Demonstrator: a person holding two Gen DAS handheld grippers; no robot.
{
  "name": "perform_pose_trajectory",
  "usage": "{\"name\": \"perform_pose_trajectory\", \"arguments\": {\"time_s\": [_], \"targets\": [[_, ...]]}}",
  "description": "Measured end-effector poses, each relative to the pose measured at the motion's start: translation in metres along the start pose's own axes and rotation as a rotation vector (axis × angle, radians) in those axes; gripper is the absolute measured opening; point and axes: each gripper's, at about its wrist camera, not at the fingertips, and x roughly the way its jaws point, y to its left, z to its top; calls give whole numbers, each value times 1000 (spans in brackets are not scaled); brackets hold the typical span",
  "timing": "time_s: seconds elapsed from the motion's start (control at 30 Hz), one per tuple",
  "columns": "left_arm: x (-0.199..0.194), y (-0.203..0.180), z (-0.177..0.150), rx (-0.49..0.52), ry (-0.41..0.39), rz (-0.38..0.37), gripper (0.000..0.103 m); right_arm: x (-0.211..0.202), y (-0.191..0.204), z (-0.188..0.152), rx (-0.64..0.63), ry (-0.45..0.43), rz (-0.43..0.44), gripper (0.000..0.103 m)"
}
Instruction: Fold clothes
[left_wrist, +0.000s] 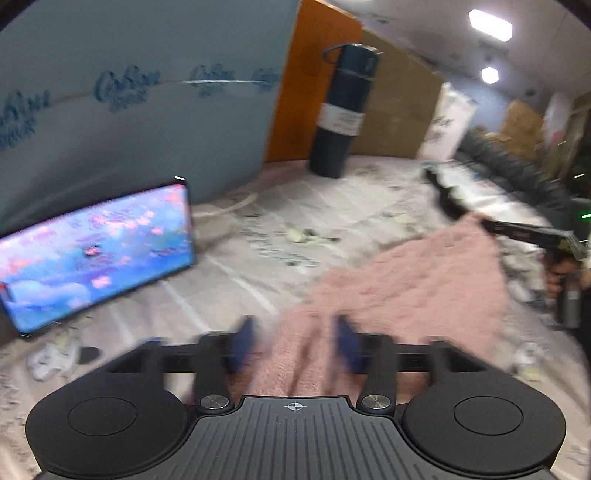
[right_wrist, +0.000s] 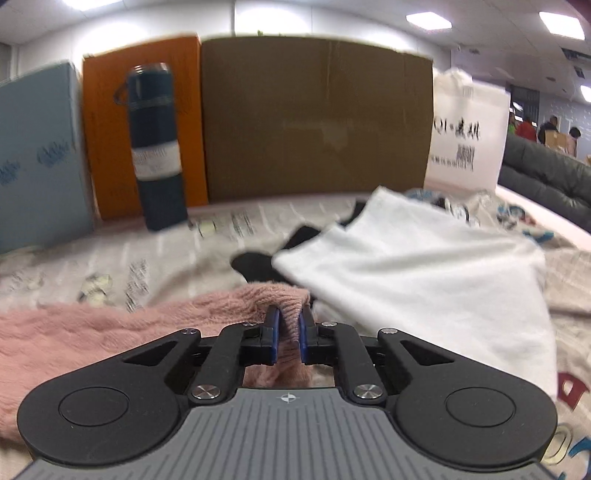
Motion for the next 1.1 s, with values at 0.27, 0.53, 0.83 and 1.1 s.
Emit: {"name": "perform_pose_trajectory", "arguments": {"time_s": [0.27,0.53,0.83,1.1], "targets": [[-85,-32,-6,-3,-275,237,90,-31,-26,0,220,0,29,55],[-140,-66,-59,-126,-322,241,95,-34,-41,-19,668,174,298,69],[-130,-58,-104,-299,-283,274,96,2,-23,-19,860,118,307,61],[-128,-56,-112,-266,-295,343,96,-29,-17,-13,778,-36,316,12]]}}
